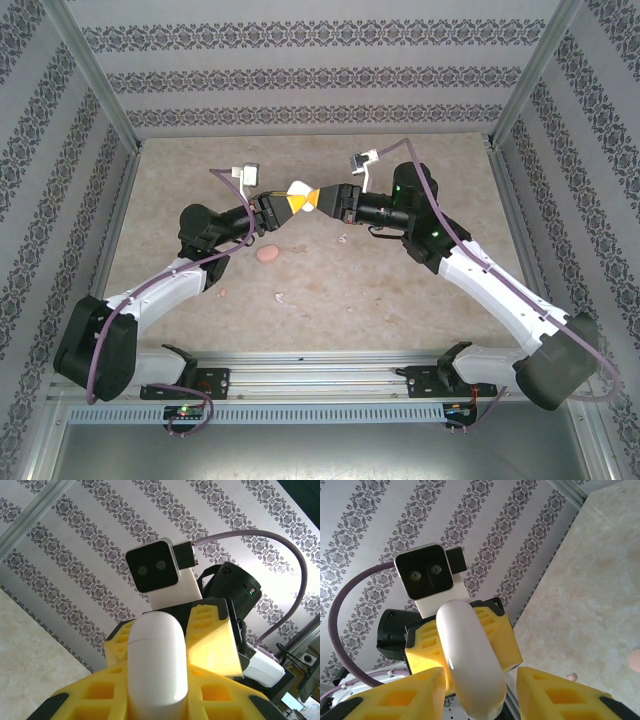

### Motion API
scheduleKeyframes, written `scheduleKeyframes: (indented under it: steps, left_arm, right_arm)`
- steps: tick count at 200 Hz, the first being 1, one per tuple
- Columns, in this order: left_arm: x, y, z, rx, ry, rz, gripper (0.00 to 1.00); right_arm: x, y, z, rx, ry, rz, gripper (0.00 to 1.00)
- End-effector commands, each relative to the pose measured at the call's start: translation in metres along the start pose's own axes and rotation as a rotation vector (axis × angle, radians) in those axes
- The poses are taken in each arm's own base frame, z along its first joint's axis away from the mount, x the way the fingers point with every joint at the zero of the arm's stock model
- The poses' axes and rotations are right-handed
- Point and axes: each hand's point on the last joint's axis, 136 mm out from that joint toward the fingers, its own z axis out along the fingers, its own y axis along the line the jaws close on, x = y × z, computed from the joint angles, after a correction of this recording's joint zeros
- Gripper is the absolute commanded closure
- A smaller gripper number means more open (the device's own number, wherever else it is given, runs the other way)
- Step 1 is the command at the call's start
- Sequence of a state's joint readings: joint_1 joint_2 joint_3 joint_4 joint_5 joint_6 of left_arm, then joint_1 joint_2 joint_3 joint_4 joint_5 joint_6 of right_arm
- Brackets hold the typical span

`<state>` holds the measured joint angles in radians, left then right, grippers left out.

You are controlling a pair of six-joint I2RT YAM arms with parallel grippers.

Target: Insert wireless bluetooth earbuds into charging case

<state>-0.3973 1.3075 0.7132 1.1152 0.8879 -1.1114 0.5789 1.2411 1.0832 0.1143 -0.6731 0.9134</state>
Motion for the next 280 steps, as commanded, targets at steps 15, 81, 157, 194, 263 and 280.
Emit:
scheduleKeyframes:
  steps: [15, 81, 157, 194, 263, 280]
  left_arm:
    - [-0.016, -0.029, 0.003, 0.091, -0.009, 0.071, 0.85]
    - [-0.014, -0.029, -0.008, 0.076, 0.045, 0.071, 0.71]
    - [-0.001, -0.02, -0.069, -0.17, 0.237, 0.197, 0.45]
    - [0.021, -0.044, -0.084, -0.175, 0.342, 0.45, 0.38]
    - [0.028, -0.053, -0.076, -0.039, 0.299, 0.435, 0.4]
    - [0.03, -0.05, -0.074, -0.045, 0.305, 0.426, 0.4]
  right_arm:
    - [-0.001, 0.015, 0.003, -0.064, 0.008, -0.05, 0.69]
    - [0.011, 0.007, -0.009, 0.021, 0.043, -0.149, 0.83]
    - [0.02, 0.019, -0.022, 0.099, 0.14, -0.395, 0.85]
    - [0.027, 0.031, -0.019, 0.065, 0.187, -0.491, 0.86]
    - [0.042, 0.044, -0.002, 0.003, 0.265, -0.556, 0.86]
    - [0.043, 0.045, 0.001, -0.009, 0.271, -0.558, 0.86]
